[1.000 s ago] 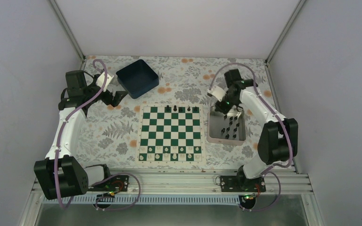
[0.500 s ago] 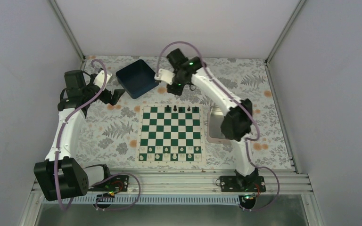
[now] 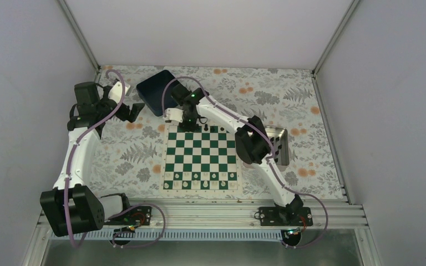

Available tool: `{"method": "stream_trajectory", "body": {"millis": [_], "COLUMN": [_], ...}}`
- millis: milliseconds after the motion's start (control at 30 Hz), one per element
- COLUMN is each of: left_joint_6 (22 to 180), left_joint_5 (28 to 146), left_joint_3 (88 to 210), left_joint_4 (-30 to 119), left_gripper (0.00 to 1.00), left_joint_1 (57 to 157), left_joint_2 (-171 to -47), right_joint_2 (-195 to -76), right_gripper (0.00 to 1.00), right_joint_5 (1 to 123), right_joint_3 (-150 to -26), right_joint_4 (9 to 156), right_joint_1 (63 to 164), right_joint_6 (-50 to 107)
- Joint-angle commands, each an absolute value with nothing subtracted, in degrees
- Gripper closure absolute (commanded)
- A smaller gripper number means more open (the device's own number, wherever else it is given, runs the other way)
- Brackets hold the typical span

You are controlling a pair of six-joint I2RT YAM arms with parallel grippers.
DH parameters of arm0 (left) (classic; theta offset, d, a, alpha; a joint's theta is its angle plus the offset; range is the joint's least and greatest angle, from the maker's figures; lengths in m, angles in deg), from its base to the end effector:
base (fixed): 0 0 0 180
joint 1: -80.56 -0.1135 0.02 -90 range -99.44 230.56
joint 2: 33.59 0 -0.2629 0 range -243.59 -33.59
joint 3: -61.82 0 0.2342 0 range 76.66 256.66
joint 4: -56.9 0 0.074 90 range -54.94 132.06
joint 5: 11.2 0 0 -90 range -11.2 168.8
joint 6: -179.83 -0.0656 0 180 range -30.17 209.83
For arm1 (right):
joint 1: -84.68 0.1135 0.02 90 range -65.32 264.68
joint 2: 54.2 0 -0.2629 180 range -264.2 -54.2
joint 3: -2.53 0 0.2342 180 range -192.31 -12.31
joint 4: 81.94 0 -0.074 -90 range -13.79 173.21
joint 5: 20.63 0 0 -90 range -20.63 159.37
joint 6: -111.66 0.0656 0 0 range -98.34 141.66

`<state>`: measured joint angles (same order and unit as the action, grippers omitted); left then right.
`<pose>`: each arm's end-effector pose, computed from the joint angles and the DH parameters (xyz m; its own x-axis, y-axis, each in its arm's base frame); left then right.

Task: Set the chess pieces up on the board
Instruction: Place the chess piece on the chessboard.

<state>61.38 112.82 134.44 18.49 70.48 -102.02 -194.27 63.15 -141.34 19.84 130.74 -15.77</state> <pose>0.2654 0.0099 0.3029 -0.3389 0.3408 -0.8769 0.5367 0.8356 0.1173 0.3368 0.3597 0.1637 -0.0834 -0.9573 -0.2767 -0.9907 0.1096 -0.0804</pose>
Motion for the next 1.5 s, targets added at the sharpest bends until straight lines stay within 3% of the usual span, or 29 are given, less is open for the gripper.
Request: {"method": "stream_trajectory", "body": {"millis": [0,467,1467], "left_joint_6": [61.87,61.70,61.20], "left_joint_5": [112.73,113.24,114.14], "left_joint_3": [133.61,133.44,133.35], "left_joint_4": [19.99,19.78,19.63], "left_gripper": [0.00,0.00,0.00], "left_joint_1": [70.10,70.06,70.04], "left_joint_2": [-101.73,-101.62,-101.93], "right_joint_2": [-195.70,-197.53,-199.76], "right_gripper": [0.91,0.90,0.87], "right_joint_5": [64.81,69.01,65.52], "right_joint_3": [-142.65,-141.93,-142.39], "right_joint_4": [23.18,27.68,25.03], "right_joint_1": [132.03,133.00,133.00], "right_joint_6": [-15.62,-14.85,-15.18]}}
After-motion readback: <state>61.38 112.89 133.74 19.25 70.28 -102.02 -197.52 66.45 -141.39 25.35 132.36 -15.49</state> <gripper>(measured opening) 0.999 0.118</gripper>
